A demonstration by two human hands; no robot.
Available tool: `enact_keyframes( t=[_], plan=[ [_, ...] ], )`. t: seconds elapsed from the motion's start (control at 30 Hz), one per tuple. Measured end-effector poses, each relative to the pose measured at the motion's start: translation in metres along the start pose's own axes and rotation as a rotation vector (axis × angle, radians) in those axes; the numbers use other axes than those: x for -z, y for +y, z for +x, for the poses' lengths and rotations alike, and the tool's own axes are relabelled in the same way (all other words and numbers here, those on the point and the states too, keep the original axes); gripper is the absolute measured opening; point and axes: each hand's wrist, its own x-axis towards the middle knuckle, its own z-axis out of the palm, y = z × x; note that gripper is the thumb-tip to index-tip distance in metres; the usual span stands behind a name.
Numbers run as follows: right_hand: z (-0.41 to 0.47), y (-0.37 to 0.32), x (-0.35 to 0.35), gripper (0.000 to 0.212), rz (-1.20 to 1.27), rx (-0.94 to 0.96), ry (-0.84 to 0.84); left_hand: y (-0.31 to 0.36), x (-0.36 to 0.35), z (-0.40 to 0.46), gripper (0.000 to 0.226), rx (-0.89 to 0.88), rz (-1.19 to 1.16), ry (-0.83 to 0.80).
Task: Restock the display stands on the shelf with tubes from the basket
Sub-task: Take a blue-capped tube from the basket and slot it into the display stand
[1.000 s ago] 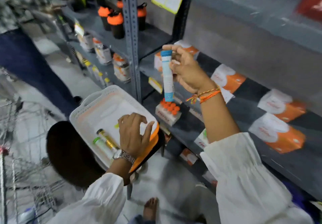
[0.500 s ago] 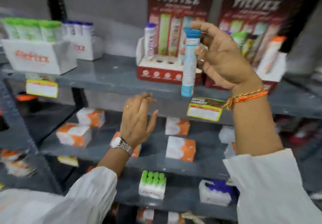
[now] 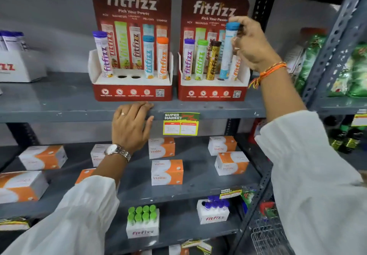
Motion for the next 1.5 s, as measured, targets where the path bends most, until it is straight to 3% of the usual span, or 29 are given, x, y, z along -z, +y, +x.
enact_keyframes(
  t=[0.23,0.97,1.2,1.5],
  plan=[
    [0.012,0.031,-0.004,0.050,-0.010,0.002,0.075,-0.003,-0.005,-0.001,0.035,-0.028,0.040,0.046],
    [0.024,0.042,0.001,0.057,0.092,-0.019,-0.021,-0.002,-0.002,-0.002,0.035,-0.020,-0.001,0.049],
    [0.023,0.044,0.002,0.055,0.023,-0.010,0.019,-0.003,-0.004,-0.003,0.036,-0.024,-0.012,0.055],
    [0.025,0.031,0.002,0.040,-0.374,0.047,0.159,-0.001,0.000,-0.001,0.036,-0.034,-0.015,0.064]
  ],
)
